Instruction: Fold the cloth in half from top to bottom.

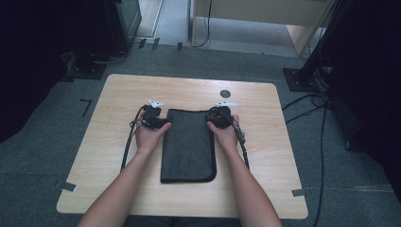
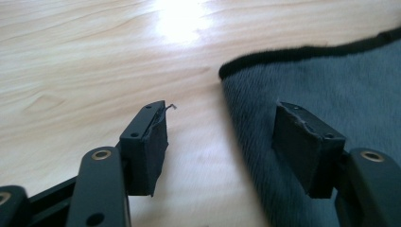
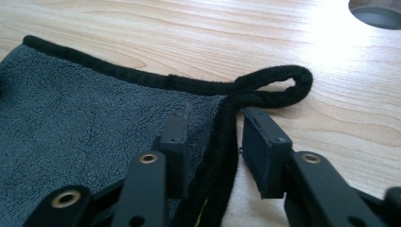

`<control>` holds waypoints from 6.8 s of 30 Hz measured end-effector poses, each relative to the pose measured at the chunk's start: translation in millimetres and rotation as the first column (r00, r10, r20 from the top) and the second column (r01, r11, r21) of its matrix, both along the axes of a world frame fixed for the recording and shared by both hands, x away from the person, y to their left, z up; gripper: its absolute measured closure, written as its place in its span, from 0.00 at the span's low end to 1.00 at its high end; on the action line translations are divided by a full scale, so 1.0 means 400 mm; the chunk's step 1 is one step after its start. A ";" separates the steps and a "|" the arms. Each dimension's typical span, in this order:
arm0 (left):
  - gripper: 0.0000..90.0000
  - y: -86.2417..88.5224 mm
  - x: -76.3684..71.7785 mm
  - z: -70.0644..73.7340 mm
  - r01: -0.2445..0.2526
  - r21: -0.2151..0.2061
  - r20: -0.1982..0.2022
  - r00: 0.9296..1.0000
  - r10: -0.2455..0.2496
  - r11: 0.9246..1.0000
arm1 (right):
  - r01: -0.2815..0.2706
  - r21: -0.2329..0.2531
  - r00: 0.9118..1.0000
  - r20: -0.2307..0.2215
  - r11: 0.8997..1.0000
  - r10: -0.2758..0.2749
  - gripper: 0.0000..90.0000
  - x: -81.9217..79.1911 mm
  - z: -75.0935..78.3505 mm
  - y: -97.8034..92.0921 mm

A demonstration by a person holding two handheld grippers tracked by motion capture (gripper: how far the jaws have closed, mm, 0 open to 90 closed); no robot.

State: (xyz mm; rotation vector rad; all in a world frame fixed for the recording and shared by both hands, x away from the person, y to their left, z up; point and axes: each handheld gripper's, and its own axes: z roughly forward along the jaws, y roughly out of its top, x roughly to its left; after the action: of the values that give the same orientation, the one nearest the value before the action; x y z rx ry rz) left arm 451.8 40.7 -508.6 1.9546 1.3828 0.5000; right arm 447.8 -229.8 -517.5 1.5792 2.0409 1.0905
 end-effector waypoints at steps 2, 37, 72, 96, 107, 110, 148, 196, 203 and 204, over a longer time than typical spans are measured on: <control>0.44 -0.010 0.013 0.000 0.015 -0.009 -0.009 1.000 -0.015 1.000 | -0.006 -0.020 1.000 0.004 1.000 0.006 0.76 -0.003 0.000 0.007; 0.98 0.034 -0.042 0.177 0.228 -0.108 0.130 0.968 -0.214 0.968 | -0.087 0.037 0.966 0.246 0.996 0.075 0.96 -0.075 0.191 -0.013; 0.95 0.050 -0.354 0.031 0.413 -0.018 0.073 0.909 -0.410 0.911 | -0.280 0.032 0.959 0.058 0.959 0.278 0.95 -0.369 0.037 -0.057; 0.94 0.094 -0.311 0.021 0.222 -0.196 0.063 0.975 -0.214 0.955 | -0.317 -0.031 0.948 0.020 0.948 0.318 0.89 -0.018 0.045 0.104; 0.95 0.094 -0.316 0.024 0.225 -0.194 0.071 0.974 -0.215 0.955 | -0.291 -0.009 0.955 -0.059 0.957 0.290 0.97 -0.025 0.032 0.098; 0.95 0.099 -0.329 0.030 0.249 -0.191 0.088 0.968 -0.236 0.949 | -0.300 0.037 0.954 0.024 0.953 0.299 0.97 -0.059 0.065 0.077; 0.49 0.061 -0.418 0.060 0.173 -0.208 0.027 0.985 -0.171 0.963 | -0.348 0.196 0.938 0.059 0.917 0.343 0.66 -0.436 0.107 -0.058; 0.98 0.133 -0.541 0.018 0.424 -0.059 0.160 0.898 -0.410 0.904 | -0.167 0.282 0.982 -0.032 0.945 0.184 1.00 -0.467 0.085 -0.123; 0.69 0.135 -0.538 0.016 0.411 -0.095 0.182 0.903 -0.390 0.907 | -0.140 0.293 0.980 -0.096 0.946 0.175 0.88 -0.475 0.064 -0.138; 0.67 0.127 -0.540 0.015 0.412 -0.082 0.184 0.901 -0.393 0.907 | -0.134 0.305 0.981 -0.096 0.943 0.171 0.86 -0.472 0.057 -0.135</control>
State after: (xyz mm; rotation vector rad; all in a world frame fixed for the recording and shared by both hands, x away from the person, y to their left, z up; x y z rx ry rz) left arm 235.9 91.3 -502.5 1.9813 0.8504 0.3605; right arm 259.0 -283.6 -494.6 1.6845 2.1919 1.4510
